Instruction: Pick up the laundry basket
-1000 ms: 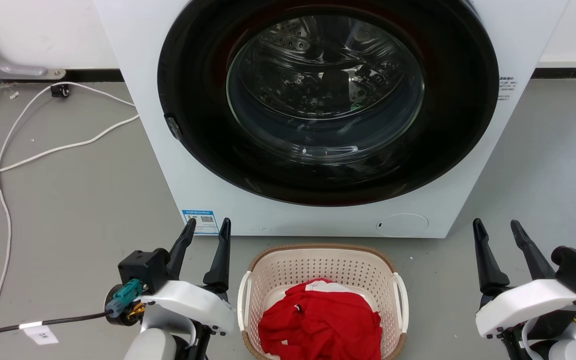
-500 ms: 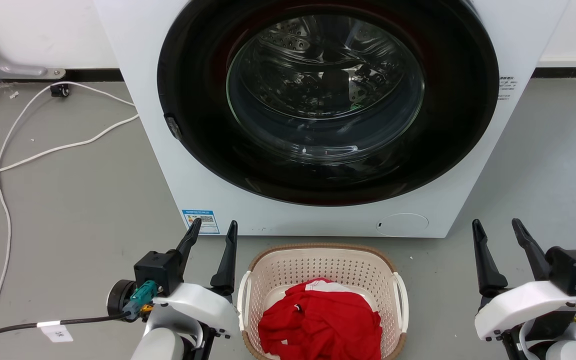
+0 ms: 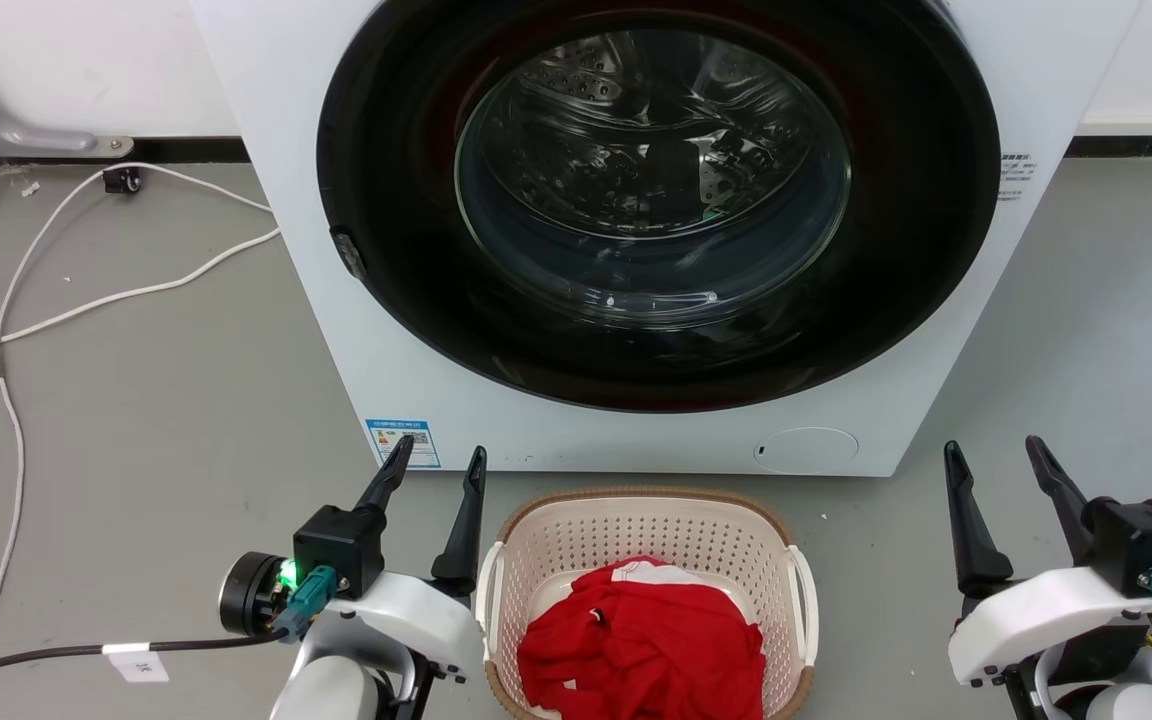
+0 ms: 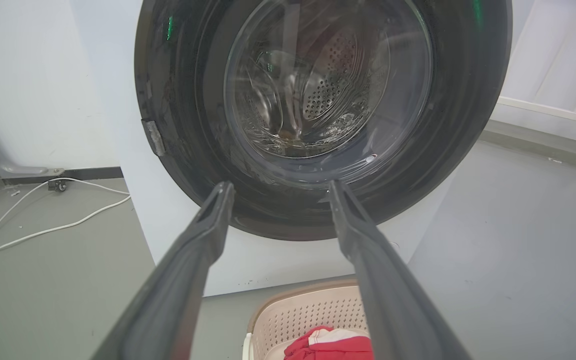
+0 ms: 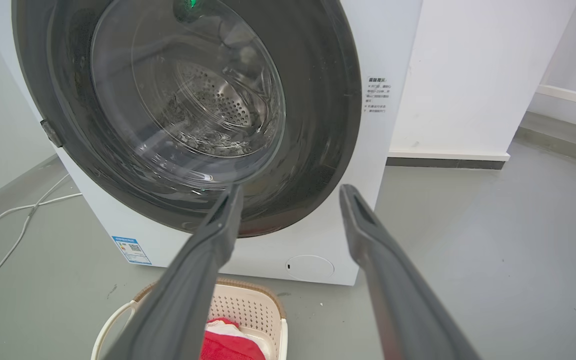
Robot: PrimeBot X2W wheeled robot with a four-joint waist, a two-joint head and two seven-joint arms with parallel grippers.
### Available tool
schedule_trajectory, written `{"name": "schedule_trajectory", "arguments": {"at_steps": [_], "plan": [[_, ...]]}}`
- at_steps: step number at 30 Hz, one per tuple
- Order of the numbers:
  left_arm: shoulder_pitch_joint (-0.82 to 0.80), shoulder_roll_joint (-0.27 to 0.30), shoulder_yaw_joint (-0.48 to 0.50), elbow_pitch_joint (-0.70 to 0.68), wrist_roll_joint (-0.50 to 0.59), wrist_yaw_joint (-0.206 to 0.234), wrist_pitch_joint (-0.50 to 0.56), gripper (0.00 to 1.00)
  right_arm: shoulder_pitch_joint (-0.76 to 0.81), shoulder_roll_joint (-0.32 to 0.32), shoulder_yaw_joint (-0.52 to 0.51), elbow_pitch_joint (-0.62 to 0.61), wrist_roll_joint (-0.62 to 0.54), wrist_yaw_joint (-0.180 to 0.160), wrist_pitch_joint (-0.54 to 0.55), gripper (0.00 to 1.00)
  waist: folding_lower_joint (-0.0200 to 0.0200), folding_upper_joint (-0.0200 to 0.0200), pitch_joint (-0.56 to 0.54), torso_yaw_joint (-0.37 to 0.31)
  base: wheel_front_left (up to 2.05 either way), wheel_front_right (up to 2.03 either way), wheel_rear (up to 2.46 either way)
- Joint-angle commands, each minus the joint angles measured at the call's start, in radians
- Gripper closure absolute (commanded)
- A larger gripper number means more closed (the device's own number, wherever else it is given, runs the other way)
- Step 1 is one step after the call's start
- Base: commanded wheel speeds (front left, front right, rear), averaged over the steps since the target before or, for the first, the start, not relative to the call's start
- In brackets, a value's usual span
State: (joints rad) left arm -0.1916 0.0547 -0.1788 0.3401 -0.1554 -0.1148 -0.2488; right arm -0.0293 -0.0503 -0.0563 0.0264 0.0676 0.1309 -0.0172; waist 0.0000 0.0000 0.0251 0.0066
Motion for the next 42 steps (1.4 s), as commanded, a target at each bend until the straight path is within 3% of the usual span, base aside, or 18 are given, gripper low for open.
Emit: {"name": "schedule_trajectory", "arguments": {"at_steps": [1,25,32,42], "plan": [[-0.014,-0.001,-0.001,0.003,0.021,0.001,-0.008,0.0,0.012,0.0,0.0,-0.001,-0.024,0.0,-0.007,0.0,0.0,0.0,-0.001,0.0,0.0,0.0,0.0],[-0.052,-0.004,0.015,0.02,0.036,0.007,-0.017,0.0,-0.024,0.0,-0.01,0.022,-0.002,0.0,-0.013,0.0,0.0,0.0,0.062,0.005,0.0,0.0,0.0],[-0.125,-0.001,0.013,0.102,0.029,-0.001,-0.017,0.0,-0.085,0.0,-0.039,0.085,0.003,0.0,-0.026,0.0,0.0,0.0,0.177,0.009,0.0,0.0,0.0],[-0.254,0.032,0.002,0.262,0.005,-0.013,-0.017,0.0,-0.213,0.0,-0.044,0.28,0.018,0.0,-0.062,0.0,0.0,0.0,0.396,-0.002,0.0,0.0,0.0]]}}
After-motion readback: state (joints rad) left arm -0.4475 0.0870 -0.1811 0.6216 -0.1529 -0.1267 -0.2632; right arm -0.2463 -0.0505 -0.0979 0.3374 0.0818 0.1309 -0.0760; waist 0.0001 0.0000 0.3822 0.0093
